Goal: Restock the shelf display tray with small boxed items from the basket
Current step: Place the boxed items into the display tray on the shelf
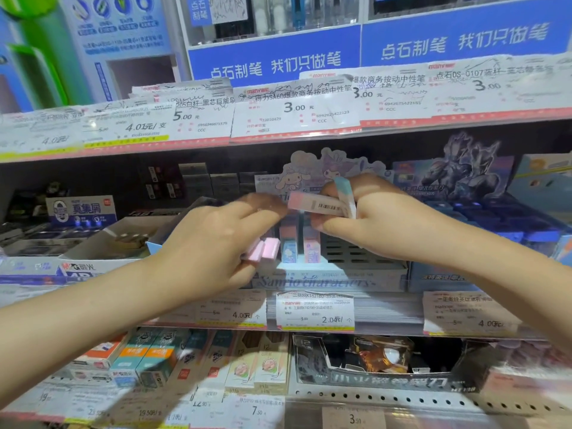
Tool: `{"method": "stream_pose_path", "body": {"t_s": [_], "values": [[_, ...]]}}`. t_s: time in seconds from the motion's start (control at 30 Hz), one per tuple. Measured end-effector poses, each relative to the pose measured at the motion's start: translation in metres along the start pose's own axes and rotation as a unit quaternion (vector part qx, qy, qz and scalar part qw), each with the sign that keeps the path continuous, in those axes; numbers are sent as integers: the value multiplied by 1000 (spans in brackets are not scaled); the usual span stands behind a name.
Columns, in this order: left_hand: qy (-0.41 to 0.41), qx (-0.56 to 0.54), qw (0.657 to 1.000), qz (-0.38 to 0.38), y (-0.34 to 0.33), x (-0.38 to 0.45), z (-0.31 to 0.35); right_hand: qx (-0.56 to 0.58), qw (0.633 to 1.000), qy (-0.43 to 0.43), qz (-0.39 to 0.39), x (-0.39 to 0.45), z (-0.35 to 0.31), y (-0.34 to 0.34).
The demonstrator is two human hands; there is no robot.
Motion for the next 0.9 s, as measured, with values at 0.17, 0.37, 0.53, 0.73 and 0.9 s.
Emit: {"method": "stream_pose_path", "body": {"t_s": [0.17, 0.37, 0.53, 0.73, 0.9], "values": [[144, -171, 971, 89, 19, 7, -1, 59, 997, 36, 25, -6, -10, 11], [479, -523, 703, 54, -10, -2, -5, -17, 996, 69, 58, -15, -16, 9], [553, -567, 609, 29, -24, -5, -5, -132, 979, 148, 54, -21, -24, -5], [569, -565, 597, 12, -24, -8, -10, -123, 980, 157, 5, -26, -22, -8], [550, -506, 664, -4, -17, -14, -29, -143, 980, 140, -18, -25, -9, 5]]}}
Point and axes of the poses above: each hand's wrist, its own x-axis towards the middle knuckle, its own y-axis out of the back of the hand, z = x × y, the point moved 7 cm from there along x, towards the middle knuckle, and after that the axes turned 10 degrees about z, right-handed, at the moved point
